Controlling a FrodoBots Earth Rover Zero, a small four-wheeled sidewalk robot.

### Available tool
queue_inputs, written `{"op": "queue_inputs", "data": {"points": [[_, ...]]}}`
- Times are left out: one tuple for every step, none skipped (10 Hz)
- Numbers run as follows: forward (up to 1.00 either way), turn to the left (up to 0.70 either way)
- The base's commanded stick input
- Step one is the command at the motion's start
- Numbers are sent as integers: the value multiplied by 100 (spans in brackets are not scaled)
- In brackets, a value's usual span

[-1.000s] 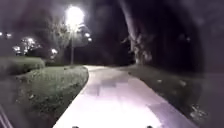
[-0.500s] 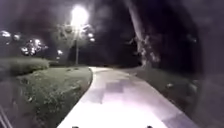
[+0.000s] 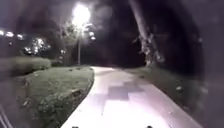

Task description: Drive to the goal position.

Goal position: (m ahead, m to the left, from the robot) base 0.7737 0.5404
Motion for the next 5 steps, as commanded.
{"op": "queue_inputs", "data": {"points": [[53, 0], [69, 0], [70, 0], [70, -5], [70, -20]]}}
